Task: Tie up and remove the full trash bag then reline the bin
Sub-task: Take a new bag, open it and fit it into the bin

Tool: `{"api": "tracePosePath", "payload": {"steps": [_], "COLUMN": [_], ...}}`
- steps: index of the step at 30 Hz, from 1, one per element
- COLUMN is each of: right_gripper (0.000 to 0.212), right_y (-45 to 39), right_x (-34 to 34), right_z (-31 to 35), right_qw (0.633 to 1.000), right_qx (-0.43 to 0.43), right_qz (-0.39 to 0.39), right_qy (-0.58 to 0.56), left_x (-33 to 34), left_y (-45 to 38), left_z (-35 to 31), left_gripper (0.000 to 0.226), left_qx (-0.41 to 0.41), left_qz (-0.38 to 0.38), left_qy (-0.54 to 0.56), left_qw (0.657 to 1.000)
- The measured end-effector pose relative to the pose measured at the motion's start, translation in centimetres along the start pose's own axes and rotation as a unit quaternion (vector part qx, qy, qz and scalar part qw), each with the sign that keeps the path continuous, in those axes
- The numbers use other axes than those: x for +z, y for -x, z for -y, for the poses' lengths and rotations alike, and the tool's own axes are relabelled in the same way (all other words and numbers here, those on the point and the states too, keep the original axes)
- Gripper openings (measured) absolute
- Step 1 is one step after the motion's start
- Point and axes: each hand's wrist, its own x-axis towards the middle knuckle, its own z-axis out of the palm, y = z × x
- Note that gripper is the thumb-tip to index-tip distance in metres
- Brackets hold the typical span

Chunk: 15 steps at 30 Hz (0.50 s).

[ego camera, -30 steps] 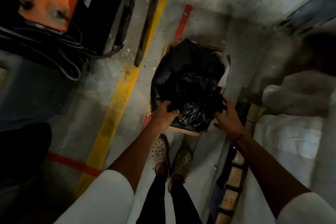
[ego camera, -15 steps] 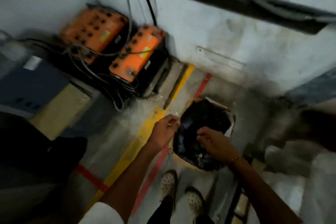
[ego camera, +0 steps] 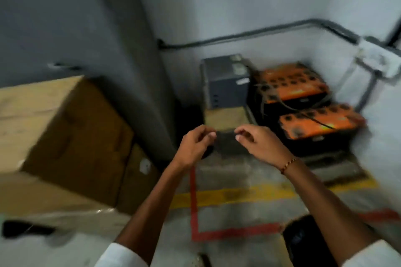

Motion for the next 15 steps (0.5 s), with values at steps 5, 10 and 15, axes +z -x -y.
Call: {"api": "tracePosePath", "payload": {"steps": [5,10,15], "right_gripper": [0.012,0.010,0.012], "right_y": [-6.3,-8.2,-9.5], "right_x": [6.6,14.8,23.8], "right_z": [14.8,28.8,39.8], "right_qw": [0.986,0.952,0.934], "right_qx": [-0.146,-0.213,-0.230], "right_qz": [0.070,0.143,0.174], "right_qy": [-0.047,-0.167,-0.212], "left_x": [-14.8,-27.8,-39.6], "left_y": [7.7,16.9,24.4], "left_z": [2.5,5.4,10.7], "left_gripper": [0.023,0.017,0.018], "left_qx": [-0.012,0.000,-0.019], "left_qz": [-0.194,-0.336,-0.424], "left_qy": [0.009,0.086,0.074], "left_qw": [0.981,0.938,0.903]}}
